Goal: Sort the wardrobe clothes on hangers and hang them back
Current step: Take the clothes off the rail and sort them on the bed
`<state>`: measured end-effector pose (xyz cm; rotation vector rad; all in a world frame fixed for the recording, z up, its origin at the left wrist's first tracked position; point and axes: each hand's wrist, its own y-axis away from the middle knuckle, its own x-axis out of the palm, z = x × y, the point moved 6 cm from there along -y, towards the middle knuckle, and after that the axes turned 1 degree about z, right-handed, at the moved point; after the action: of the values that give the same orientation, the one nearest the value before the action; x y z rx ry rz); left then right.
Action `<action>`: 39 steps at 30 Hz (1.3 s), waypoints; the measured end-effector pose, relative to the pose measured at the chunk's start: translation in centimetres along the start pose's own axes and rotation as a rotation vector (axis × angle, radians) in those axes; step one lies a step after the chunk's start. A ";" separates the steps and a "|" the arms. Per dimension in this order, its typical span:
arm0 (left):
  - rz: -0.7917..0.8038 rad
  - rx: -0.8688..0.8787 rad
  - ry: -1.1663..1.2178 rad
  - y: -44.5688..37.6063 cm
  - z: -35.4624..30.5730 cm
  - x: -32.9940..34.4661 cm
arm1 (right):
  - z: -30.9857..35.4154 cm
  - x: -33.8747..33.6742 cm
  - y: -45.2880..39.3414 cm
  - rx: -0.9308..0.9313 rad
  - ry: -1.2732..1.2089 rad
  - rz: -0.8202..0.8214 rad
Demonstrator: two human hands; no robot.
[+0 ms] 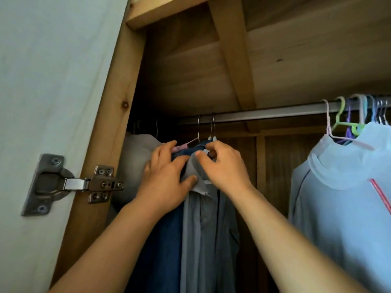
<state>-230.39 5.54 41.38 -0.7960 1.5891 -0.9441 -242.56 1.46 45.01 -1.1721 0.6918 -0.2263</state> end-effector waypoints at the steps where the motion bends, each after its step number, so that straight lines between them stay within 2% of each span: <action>1: 0.014 -0.003 0.007 -0.2 0.1 0.3 | -0.2 0.6 -0.6 0.025 -0.014 0.025; 5: 0.015 -0.008 0.001 -0.7 0.2 0.8 | -1.6 2.5 -2.0 0.172 -0.106 0.094; 9: 0.004 -0.033 0.009 -0.9 0.6 1.3 | -2.8 3.8 -2.5 0.288 -0.357 0.121; 17: -0.060 -0.008 0.150 -0.6 -0.2 1.8 | -5.9 2.4 -1.8 0.436 -0.685 0.061; 22: -0.118 0.056 -0.048 -1.3 -2.1 2.6 | -8.1 1.2 -2.1 0.513 -0.595 0.073; 25: -0.146 0.102 -0.001 -1.8 -3.1 3.0 | -8.2 0.3 -2.0 0.492 -0.542 0.084; 35: -0.104 -0.025 0.034 -3.0 -1.9 3.5 | -6.4 -2.9 -2.2 0.373 -0.434 0.100; 39: -0.076 -0.039 -0.020 -2.7 -2.4 3.1 | -5.9 -4.7 -0.8 0.398 -0.432 0.107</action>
<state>-233.32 2.00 42.65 -0.8963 1.5732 -0.9585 -249.67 -1.04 46.28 -0.7626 0.3060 -0.0132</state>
